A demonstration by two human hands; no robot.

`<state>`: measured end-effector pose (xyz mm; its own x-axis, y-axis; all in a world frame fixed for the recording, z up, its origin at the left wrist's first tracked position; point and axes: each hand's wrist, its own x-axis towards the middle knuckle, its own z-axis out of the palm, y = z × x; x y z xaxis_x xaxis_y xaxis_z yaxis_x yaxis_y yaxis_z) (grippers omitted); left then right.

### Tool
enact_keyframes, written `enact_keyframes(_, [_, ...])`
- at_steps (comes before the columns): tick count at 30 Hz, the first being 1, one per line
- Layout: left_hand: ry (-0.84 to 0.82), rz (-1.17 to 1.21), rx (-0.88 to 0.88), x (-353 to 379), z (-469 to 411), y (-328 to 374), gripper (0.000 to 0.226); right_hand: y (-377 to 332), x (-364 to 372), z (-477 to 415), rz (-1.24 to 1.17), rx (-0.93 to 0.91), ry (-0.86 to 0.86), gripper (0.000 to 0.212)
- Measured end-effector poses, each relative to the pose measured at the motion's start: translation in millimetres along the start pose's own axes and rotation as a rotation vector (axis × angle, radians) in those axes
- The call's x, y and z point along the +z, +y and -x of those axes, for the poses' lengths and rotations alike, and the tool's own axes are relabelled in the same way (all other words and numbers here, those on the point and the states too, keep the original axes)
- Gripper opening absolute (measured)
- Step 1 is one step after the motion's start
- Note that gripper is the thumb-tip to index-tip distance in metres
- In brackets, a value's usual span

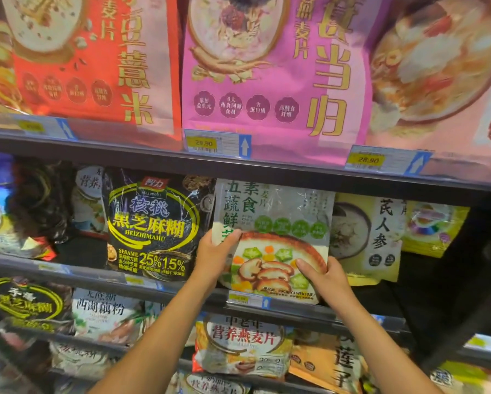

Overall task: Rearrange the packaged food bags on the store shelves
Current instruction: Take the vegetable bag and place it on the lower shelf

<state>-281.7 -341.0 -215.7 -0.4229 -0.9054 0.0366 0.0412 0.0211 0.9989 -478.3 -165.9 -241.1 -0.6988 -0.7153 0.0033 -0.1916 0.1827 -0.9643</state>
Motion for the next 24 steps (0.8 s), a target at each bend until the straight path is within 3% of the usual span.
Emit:
enact_keyframes(2, [0.006,0.007,0.004,-2,4,-8,0.009,5,-2,1,0.057,-0.015,-0.059,0.039])
enact_keyframes(7, [-0.022,-0.009,-0.010,-9,14,-19,0.011,15,-6,-3,0.220,-0.063,-0.139,0.071])
enact_keyframes(16, [0.003,0.049,-0.053,-7,21,-13,0.009,12,-3,4,0.260,-0.075,-0.111,0.053])
enact_keyframes(24, [0.032,0.104,-0.073,-7,33,-12,0.031,12,1,11,0.308,-0.062,-0.056,0.061])
